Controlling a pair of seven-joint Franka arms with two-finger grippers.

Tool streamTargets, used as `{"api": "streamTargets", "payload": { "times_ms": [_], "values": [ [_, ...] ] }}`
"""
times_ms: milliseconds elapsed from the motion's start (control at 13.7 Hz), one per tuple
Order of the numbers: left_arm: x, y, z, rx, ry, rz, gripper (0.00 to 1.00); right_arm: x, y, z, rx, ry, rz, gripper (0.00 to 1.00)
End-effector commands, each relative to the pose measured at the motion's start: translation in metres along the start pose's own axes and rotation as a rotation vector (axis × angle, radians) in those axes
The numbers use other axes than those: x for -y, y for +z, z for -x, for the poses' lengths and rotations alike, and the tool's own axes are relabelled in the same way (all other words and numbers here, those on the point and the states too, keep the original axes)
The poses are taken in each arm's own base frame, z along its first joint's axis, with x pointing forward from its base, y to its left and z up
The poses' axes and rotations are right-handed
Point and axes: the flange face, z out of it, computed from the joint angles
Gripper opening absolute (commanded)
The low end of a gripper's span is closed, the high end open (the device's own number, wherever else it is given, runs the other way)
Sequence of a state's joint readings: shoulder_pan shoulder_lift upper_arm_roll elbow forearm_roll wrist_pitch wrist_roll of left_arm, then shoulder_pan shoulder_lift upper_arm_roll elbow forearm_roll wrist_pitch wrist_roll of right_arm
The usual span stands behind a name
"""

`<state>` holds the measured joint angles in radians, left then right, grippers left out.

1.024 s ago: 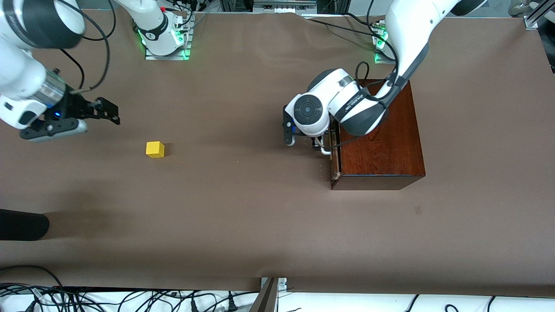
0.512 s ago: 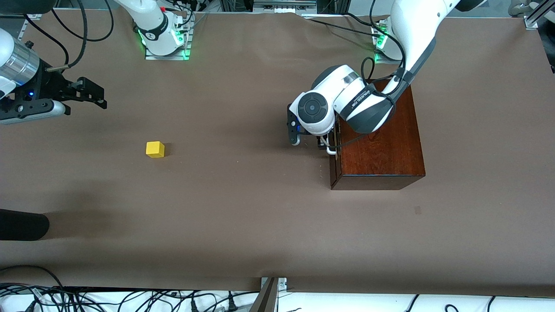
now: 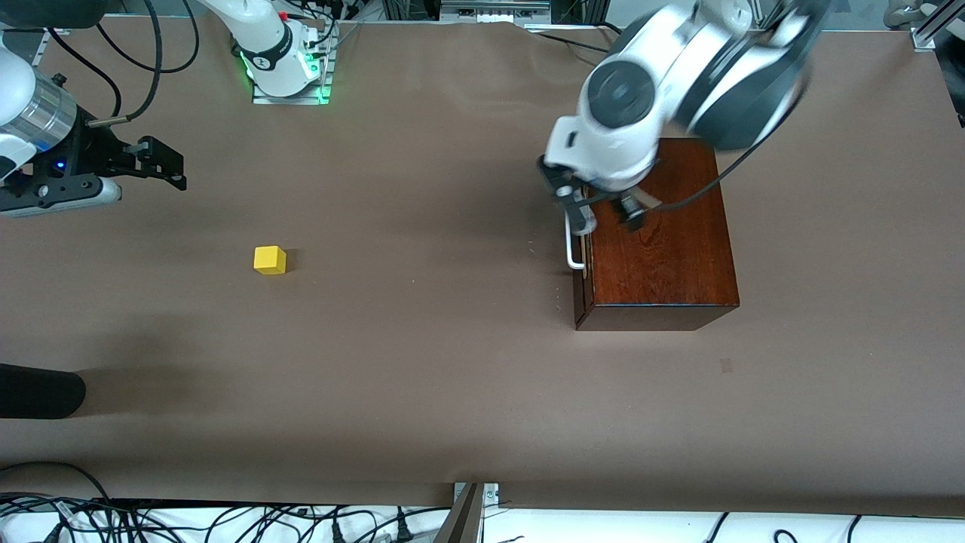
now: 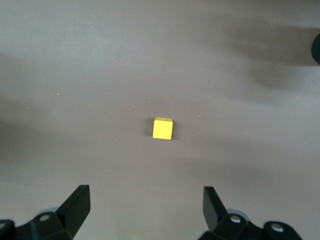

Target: Open drawer, take yellow block, close drawer

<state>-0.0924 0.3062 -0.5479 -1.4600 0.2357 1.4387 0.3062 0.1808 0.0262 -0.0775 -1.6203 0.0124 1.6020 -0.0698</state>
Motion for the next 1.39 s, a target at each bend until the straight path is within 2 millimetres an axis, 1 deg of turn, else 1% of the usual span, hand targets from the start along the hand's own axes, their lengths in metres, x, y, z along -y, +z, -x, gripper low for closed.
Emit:
{"api": "streamTargets", "payload": {
  "times_ms": [0,73,220,293,366,512,659,732,805,878,1317],
  "values": [
    [0.060,-0.038,0.072,-0.033,-0.222,0.073,1.00,0.005,-0.004,-0.004,0.003,0.007,0.031,1.00],
    [0.076,-0.048,0.098,-0.078,-0.288,0.115,1.00,0.004,-0.002,-0.005,0.005,0.004,0.029,1.00],
    [0.125,-0.053,0.155,-0.178,-0.461,0.149,1.00,0.005,-0.001,-0.009,0.005,0.002,0.031,1.00],
    [0.135,-0.049,0.173,-0.219,-0.513,0.157,1.00,0.005,0.001,-0.011,0.008,0.002,0.032,1.00],
    [0.152,-0.045,0.193,-0.258,-0.571,0.159,1.00,0.006,0.001,-0.011,0.008,0.005,0.031,1.00],
    [0.169,-0.039,0.218,-0.297,-0.647,0.142,1.00,0.003,-0.001,-0.011,0.003,0.010,0.036,1.00],
    [0.189,-0.030,0.240,-0.293,-0.810,0.167,1.00,0.003,-0.001,-0.011,0.003,0.010,0.036,1.00],
    [0.190,-0.027,0.241,-0.287,-0.826,0.167,1.00,0.003,-0.001,-0.011,0.003,0.008,0.036,1.00],
    [0.187,-0.022,0.235,-0.276,-0.818,0.157,1.00,0.005,-0.003,-0.011,-0.001,0.007,0.034,1.00],
    [0.179,-0.024,0.229,-0.270,-0.802,0.138,1.00,0.007,-0.003,-0.011,0.000,0.004,0.034,1.00],
    [0.178,-0.024,0.231,-0.262,-0.802,0.127,1.00,0.006,-0.004,-0.011,-0.003,0.005,0.034,1.00]
  ]
}}
